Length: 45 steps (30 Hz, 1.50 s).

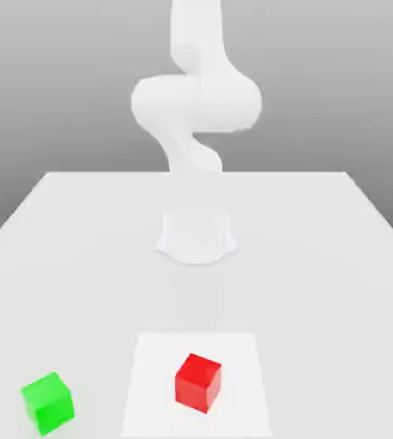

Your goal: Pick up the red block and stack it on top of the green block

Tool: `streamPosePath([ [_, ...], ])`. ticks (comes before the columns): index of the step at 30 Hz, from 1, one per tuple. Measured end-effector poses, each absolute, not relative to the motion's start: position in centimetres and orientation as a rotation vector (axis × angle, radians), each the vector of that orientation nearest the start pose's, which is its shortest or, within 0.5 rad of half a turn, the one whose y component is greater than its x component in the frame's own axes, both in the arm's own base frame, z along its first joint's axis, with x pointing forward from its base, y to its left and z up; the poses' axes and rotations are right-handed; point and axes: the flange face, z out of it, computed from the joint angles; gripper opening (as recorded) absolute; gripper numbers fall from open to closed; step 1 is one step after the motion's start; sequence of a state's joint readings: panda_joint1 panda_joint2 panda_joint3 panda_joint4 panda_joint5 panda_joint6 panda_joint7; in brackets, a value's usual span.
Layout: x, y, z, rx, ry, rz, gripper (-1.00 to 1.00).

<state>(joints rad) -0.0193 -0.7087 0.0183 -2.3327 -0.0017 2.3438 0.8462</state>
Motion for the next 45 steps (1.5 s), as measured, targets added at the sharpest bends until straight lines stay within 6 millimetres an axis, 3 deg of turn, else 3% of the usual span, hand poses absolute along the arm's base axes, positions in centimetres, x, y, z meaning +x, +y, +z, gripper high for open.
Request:
streamPosePath([
  [5, 43.6, 0.3, 56.6, -2.522, 1.28, -0.741, 0.0],
  [11, 46.8, 0.1, 44.0, -2.56, 1.474, -0.5, 0.0],
  [16, 46.7, 0.0, 33.6, -2.57, 1.632, -0.289, 0.0],
  [21, 44.3, 0.1, 23.7, -2.56, 1.785, -0.068, 0.0],
  [27, 43.3, 0.3, 15.9, -2.552, 1.83, -0.001, 0.0],
  [28, 43.3, 0.3, 15.0, -2.553, 1.83, 0.0, -1.0],
  [35, 43.3, 0.3, 14.8, -2.552, 1.83, -0.002, -1.0],
  [40, 43.3, 0.3, 19.8, -2.552, 1.83, -0.002, -1.0],
  [41, 43.6, -0.7, 20.7, -2.533, 1.858, -0.001, -1.0],
  [45, 45.6, -10.5, 22.8, -2.335, 2.1, -0.001, -1.0],
])
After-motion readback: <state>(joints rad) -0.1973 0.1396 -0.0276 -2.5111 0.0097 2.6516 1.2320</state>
